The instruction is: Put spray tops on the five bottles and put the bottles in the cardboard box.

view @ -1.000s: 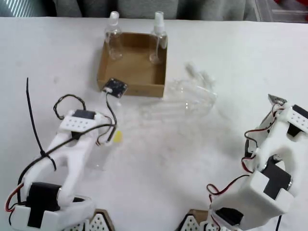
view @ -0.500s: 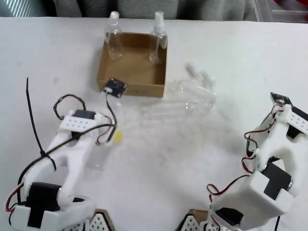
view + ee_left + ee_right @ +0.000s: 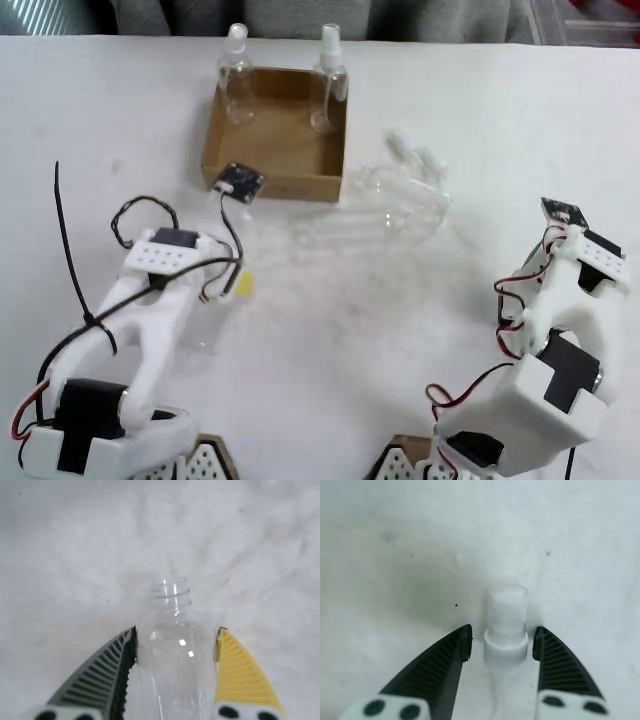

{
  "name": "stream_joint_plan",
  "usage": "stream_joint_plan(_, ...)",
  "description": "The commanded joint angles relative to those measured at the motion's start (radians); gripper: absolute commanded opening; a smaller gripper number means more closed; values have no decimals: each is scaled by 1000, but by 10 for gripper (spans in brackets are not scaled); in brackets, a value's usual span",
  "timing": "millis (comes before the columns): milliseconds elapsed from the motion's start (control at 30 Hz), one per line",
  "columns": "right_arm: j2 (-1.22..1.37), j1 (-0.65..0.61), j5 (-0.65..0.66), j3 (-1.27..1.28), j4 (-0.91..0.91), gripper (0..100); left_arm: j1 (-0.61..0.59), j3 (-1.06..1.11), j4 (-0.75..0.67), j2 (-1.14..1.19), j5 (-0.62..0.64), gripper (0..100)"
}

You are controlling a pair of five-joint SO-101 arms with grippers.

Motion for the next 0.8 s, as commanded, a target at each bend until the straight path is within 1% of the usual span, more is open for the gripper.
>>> stream_joint_plan(0,-41,-4,11,-3,-19,176,8,5,-15,-35,-9,133)
stream_joint_plan(333,-41,15,18,21,-21,170,8,5,-15,-35,-11,133)
stream_joint_plan(533,-41,35,18,15,-36,14,8,5,-15,-35,-11,133)
stream_joint_plan(767,-51,53,20,14,-30,26,8,5,-15,-35,-11,133)
